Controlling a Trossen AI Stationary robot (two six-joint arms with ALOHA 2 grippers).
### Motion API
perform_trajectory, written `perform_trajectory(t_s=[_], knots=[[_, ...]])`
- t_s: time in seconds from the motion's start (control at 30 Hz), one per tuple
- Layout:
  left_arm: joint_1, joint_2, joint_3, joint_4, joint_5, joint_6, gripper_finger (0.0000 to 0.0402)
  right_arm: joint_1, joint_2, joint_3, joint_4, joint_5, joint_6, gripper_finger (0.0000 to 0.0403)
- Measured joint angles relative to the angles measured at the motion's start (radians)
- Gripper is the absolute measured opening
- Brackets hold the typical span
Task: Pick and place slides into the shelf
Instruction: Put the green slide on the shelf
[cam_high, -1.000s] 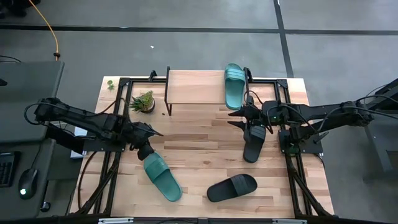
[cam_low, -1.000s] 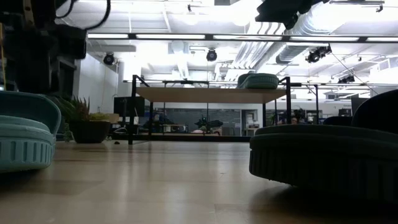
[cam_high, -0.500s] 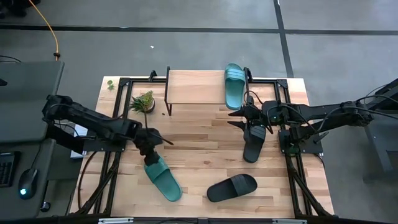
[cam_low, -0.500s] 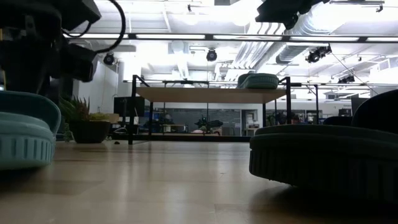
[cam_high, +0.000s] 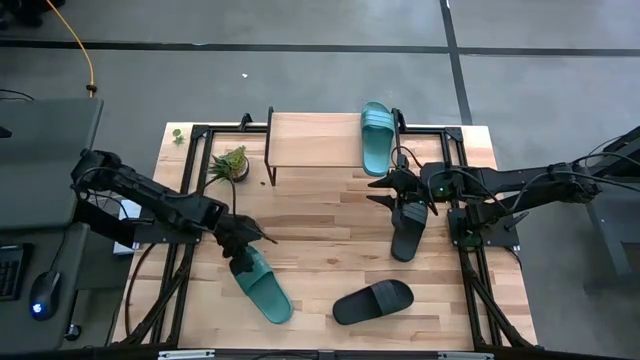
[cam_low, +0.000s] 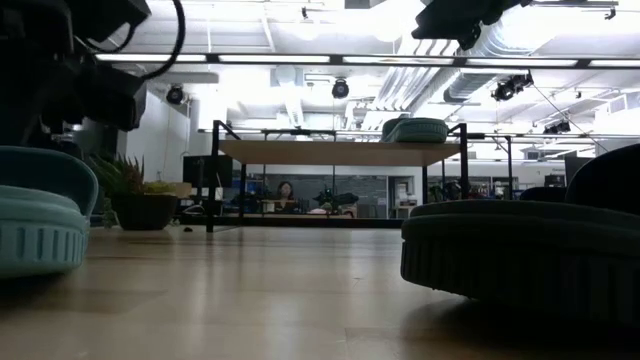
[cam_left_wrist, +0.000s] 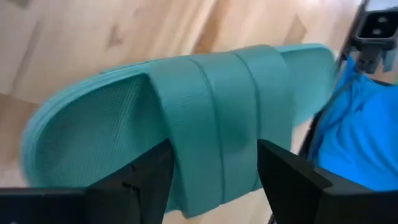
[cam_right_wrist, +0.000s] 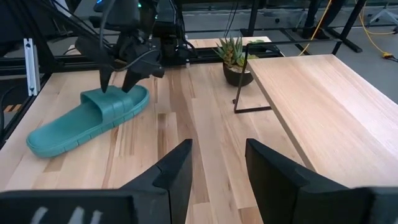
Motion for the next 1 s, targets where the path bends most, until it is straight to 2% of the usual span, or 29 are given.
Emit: perform_trajectory(t_s=[0.13, 0.47, 1.0], knots=[[-0.027, 0.000, 0.000, 0.056, -0.004, -0.005, 0.0194, 0.000, 0.000, 0.000, 0.001, 0.000, 0.000, 0.0140], [-0.024, 0.000, 0.000, 0.059, -0.028, -0.015, 0.0142, 0.000, 0.000, 0.000, 0.001, 0.000, 0.000, 0.0140], [-0.024, 0.000, 0.000, 0.057, -0.046, -0.015, 0.0008, 0.000, 0.000, 0.000, 0.001, 0.000, 0.004, 0.0140]])
